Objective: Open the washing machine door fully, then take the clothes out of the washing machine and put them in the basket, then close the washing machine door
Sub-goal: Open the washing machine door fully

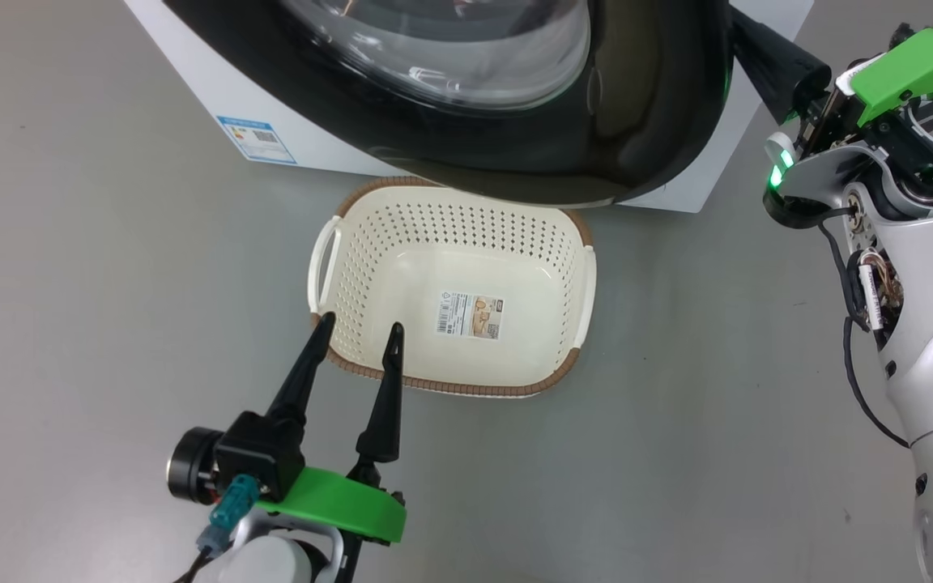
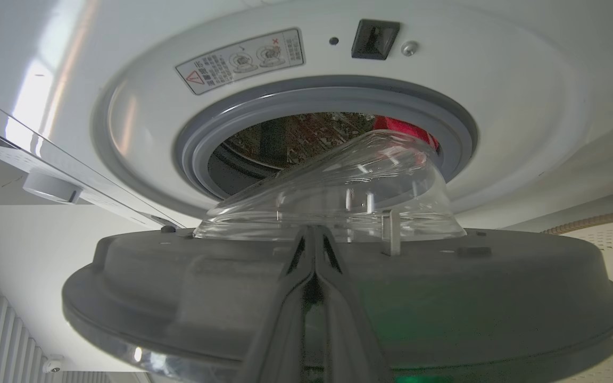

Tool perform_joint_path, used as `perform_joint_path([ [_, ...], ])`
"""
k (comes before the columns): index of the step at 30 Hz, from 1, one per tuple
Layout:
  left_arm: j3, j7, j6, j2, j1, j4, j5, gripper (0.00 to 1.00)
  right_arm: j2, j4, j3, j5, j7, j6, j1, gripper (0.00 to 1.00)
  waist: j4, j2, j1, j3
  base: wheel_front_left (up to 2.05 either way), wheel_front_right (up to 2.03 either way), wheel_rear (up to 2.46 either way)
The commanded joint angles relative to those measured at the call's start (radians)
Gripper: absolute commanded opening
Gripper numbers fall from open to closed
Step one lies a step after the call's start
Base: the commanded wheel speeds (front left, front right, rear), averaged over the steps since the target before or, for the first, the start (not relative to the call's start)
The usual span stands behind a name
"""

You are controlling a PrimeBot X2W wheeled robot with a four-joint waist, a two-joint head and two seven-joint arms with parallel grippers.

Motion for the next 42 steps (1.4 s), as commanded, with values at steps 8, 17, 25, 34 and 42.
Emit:
perform_joint_path([
  [8, 0.025, -0.008, 0.006, 0.012, -0.003, -0.002, -0.006, 1.0, 0.039, -0.043, 0.023, 0.023, 0.082, 0.001, 0.041, 0.0, -0.008, 0.0, 0.0, -0.021, 0.0, 0.0, 0.0],
  [17, 0.033, -0.008, 0.003, 0.012, 0.016, 0.014, -0.002, 1.0, 0.051, -0.082, 0.046, 0.042, 0.147, 0.001, 0.118, 0.0, -0.025, 0.0, 0.0, -0.062, 0.0, 0.0, 0.0],
  [25, 0.04, -0.008, 0.006, 0.012, 0.035, 0.03, 0.004, 1.0, 0.056, -0.136, 0.097, 0.066, 0.181, 0.001, 0.202, 0.0, -0.038, 0.0, 0.0, -0.1, 0.0, 0.0, 0.0],
  [34, 0.044, -0.008, 0.001, 0.012, 0.055, 0.047, 0.01, 1.0, 0.056, -0.194, 0.204, 0.146, 0.169, 0.001, 0.281, 0.0, -0.045, 0.0, 0.0, -0.143, 0.0, 0.0, 0.0],
  [42, 0.052, -0.008, -0.009, 0.012, 0.069, 0.06, 0.018, 1.0, 0.056, -0.248, 0.309, 0.212, 0.132, 0.001, 0.338, 0.0, -0.045, 0.0, 0.0, -0.173, 0.0, 0.0, 0.0],
])
